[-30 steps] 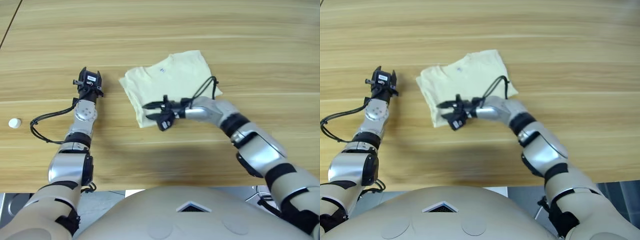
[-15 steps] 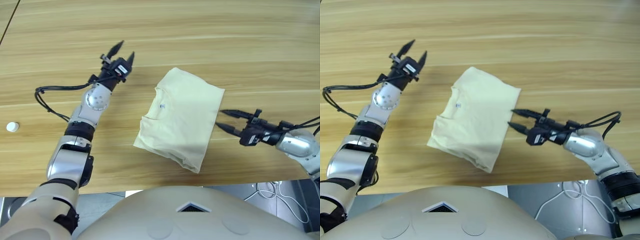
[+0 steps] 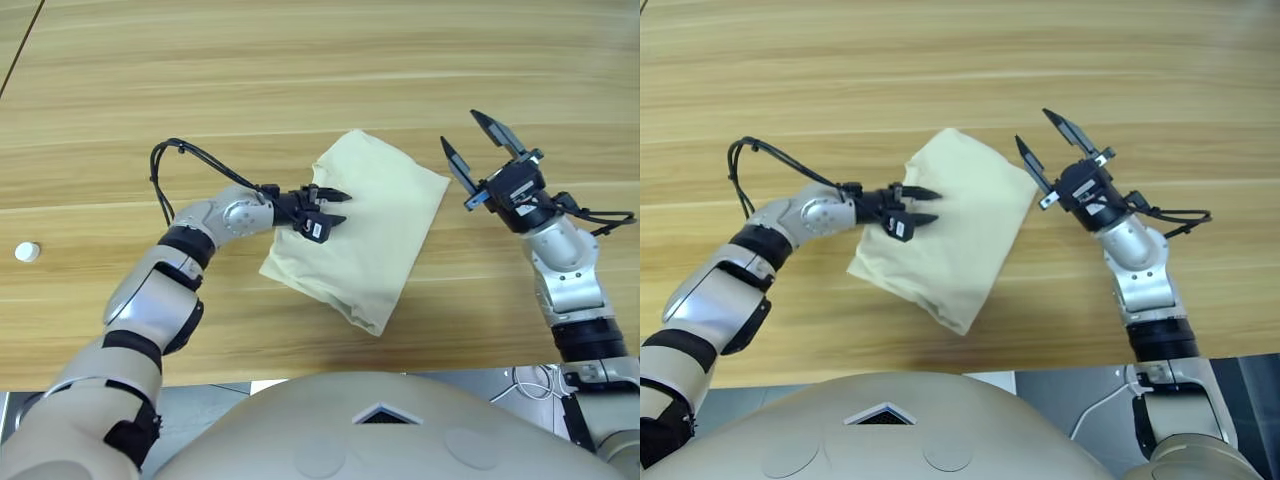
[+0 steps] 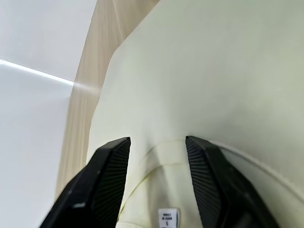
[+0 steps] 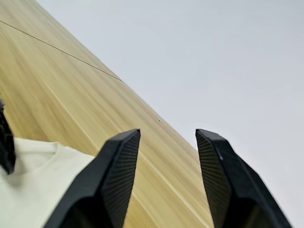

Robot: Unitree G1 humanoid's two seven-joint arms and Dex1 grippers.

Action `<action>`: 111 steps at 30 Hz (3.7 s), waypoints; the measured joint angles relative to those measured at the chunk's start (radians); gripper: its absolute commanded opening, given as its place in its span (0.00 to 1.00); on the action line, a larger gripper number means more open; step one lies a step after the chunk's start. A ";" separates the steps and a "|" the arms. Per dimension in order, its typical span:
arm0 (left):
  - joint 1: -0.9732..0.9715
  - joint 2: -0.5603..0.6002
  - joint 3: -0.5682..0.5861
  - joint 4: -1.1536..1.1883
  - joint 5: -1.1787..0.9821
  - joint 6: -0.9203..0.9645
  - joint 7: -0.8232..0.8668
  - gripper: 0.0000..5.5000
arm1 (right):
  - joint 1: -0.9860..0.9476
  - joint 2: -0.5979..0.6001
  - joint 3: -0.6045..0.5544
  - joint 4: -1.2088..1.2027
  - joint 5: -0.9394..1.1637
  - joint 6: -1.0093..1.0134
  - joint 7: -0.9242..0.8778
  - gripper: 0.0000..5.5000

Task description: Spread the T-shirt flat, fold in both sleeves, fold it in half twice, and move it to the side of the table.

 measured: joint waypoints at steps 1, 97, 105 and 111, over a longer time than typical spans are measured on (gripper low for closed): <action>0.012 0.014 0.007 -0.008 -0.005 0.000 0.004 0.40 | 0.001 0.006 -0.003 0.000 -0.004 0.002 0.002 0.39; 1.006 0.428 0.412 -1.061 -0.504 0.331 -0.413 0.56 | 0.538 -0.290 -0.016 -0.205 -0.549 -0.171 0.107 0.39; 1.016 0.387 0.390 -1.038 -0.529 0.329 -0.411 0.56 | 0.531 -0.296 -0.021 -0.201 -0.549 -0.172 0.108 0.39; 0.986 0.393 0.540 -1.208 -0.667 0.296 -0.357 0.56 | 0.530 -0.295 -0.041 -0.246 -0.474 -0.176 0.109 0.39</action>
